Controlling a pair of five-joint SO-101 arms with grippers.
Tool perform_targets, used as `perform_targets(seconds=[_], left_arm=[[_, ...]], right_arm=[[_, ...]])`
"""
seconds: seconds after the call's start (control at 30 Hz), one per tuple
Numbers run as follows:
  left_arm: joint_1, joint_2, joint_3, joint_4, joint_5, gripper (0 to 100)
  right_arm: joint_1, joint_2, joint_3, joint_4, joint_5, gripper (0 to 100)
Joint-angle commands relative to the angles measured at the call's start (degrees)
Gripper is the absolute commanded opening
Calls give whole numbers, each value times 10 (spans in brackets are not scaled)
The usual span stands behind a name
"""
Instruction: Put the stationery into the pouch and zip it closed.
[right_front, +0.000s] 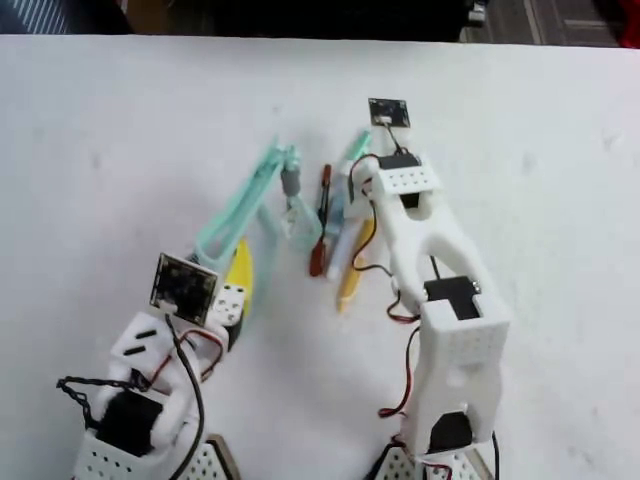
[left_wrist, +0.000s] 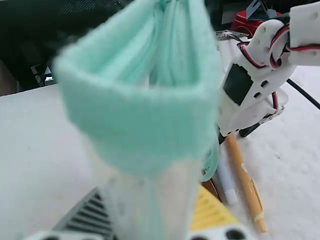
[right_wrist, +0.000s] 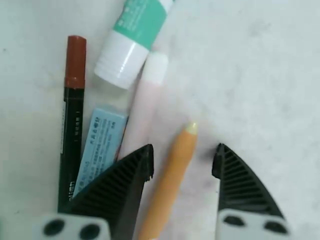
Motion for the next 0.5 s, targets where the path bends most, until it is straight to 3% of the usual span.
perform_targets(seconds=[0.0, 0.23, 0.47], left_arm=[[-5, -6, -3, -17, -5, 23], [-5, -6, -3, -17, -5, 23], [-5, -6, -3, -17, -5, 23]], right_arm=[[-7, -5, -3, 10, -1, 180], [-7, -5, -4, 8, 0, 83], [-6, -5, -4, 8, 0, 77]])
